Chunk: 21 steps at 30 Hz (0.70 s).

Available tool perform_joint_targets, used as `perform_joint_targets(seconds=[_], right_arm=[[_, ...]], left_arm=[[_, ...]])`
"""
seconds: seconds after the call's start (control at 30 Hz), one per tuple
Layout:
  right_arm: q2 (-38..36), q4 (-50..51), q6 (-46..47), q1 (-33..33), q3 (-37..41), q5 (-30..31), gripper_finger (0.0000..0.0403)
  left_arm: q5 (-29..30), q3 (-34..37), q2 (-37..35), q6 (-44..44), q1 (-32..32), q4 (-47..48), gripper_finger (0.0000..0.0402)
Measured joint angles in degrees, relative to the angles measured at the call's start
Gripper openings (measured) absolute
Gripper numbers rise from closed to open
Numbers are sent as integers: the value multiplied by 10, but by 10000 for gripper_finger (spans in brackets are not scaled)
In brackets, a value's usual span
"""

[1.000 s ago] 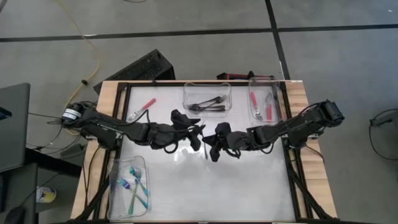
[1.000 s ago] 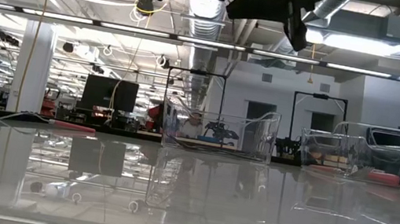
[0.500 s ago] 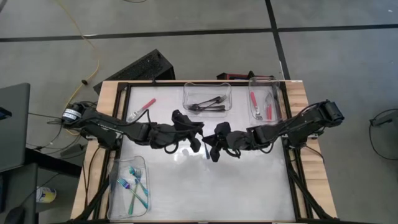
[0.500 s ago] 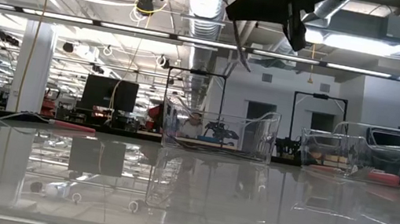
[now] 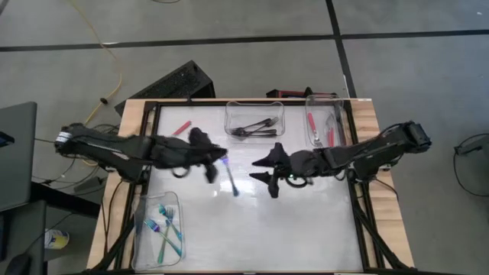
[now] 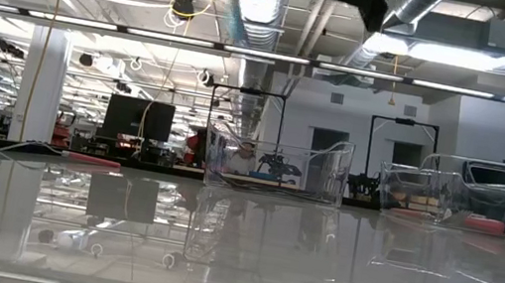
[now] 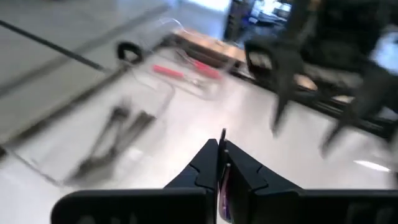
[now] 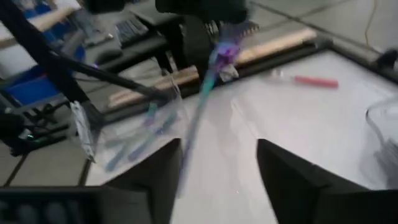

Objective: Sort silverware by color (type)
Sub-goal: Put the blue fork into the bottom left transparent bin

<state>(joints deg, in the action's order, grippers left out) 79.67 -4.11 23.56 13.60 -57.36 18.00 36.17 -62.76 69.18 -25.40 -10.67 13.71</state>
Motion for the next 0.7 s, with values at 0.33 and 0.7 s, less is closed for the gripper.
perform_joint_targets(seconds=[0.33,0.7], right_arm=[[-69,31,-32,-22,0,-14,295],[-10,51,-11,-9,0,-18,296]], left_arm=[[-293,-3,-203,-196,-75,133,0],[-100,86,-185,-381,-370,273,0]])
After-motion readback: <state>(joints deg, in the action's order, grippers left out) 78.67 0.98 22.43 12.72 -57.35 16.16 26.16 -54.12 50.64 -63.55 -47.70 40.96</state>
